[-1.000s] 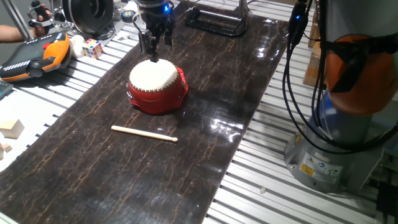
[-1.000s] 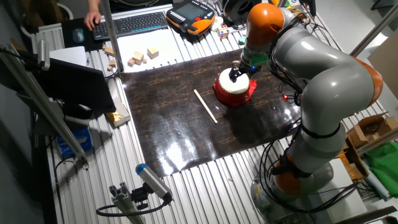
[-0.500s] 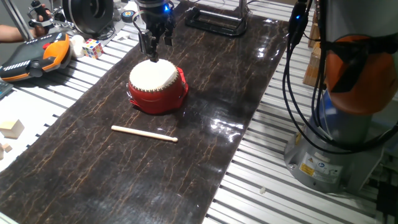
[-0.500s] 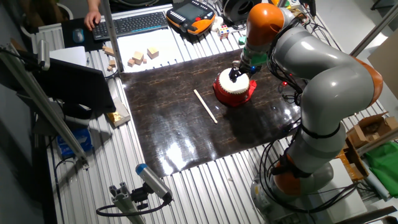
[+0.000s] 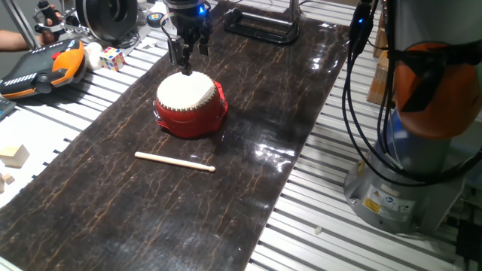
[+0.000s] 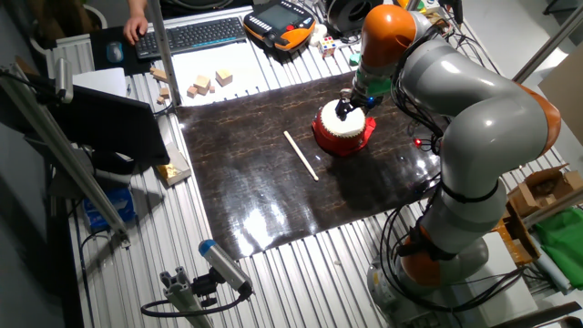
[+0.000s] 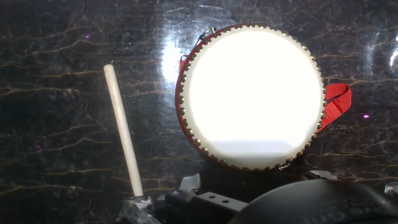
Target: Play the drum
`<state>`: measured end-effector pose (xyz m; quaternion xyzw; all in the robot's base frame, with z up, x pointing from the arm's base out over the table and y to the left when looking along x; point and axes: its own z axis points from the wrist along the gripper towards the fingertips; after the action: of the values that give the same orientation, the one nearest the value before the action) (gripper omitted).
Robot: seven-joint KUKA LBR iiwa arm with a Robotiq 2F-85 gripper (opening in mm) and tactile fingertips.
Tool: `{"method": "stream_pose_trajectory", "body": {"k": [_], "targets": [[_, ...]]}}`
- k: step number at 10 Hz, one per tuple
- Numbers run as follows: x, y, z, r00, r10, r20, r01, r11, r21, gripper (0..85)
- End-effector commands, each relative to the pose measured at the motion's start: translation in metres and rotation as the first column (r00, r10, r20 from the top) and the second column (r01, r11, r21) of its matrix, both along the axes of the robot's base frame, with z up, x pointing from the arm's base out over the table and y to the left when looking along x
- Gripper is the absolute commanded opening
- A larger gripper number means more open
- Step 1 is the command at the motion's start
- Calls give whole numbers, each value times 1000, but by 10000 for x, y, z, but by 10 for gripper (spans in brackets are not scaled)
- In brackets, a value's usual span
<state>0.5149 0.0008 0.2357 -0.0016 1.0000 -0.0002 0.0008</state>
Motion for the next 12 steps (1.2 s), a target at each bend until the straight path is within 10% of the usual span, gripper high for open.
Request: {"method": "stream_pose_trajectory", "body": {"k": [1,12], "targets": [[0,-1,2,941,168,-293,-208,971,-114,7],[-1,-3,1,942,168,-290,-207,972,-110,7]]}}
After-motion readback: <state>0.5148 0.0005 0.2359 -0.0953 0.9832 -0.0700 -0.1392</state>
